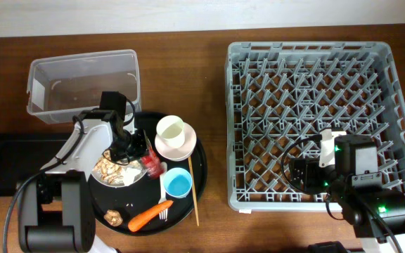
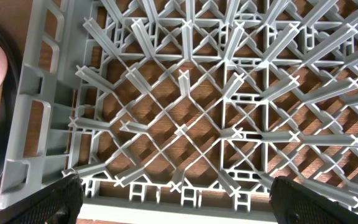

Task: Sort waste into correct bins and load items into the dishwasher rack
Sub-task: 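Carry the red wrapper with the left gripper into the clear bin and release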

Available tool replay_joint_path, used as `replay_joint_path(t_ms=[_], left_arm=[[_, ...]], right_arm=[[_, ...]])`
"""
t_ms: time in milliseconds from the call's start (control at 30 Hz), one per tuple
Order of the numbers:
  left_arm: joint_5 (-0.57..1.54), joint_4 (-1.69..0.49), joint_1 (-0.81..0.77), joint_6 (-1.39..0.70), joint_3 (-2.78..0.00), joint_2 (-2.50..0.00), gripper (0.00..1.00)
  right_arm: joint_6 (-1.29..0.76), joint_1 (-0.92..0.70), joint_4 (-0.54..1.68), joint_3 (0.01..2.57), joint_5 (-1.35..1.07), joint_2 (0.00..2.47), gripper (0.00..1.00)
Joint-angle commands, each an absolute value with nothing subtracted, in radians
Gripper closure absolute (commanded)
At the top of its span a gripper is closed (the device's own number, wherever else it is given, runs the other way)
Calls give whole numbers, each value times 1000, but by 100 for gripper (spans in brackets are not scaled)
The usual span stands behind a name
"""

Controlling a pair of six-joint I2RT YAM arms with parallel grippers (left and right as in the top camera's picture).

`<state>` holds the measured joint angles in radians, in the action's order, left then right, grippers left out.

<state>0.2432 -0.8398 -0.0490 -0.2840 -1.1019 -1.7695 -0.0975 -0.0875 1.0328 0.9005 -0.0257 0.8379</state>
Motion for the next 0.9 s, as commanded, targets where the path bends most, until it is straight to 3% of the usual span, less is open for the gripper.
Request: replay_joint_path(t_ms=[0, 333, 500, 600, 667, 767, 800, 867], left_arm=[[239, -838, -43, -279, -1131, -1780, 99], [199, -1010, -35, -183, -1488, -1713, 99], [-47, -769, 6, -216, -1553, -1717, 99], [-67, -615, 28, -216, -1553, -1755, 98], [-68, -536, 32, -216, -1553, -1791, 76], [-68, -498, 32, -216, -1553, -1829, 34], [-68, -502, 32, -216, -1553, -1829, 30], [-44, -537, 32, -215, -1554, -1802, 35]], right_arm=[[-94, -83, 1029, 918, -13, 838, 1], [-94, -83, 1022, 918, -6, 838, 1], [-94, -83, 1021, 918, -6, 838, 1], [-94, -83, 1022, 918, -6, 838, 1], [-94, -83, 1022, 918, -6, 838, 1], [-94, -83, 1022, 918, -6, 838, 1], [-94, -83, 1023, 918, -6, 838, 1], [-94, -83, 1026, 918, -6, 838, 1]])
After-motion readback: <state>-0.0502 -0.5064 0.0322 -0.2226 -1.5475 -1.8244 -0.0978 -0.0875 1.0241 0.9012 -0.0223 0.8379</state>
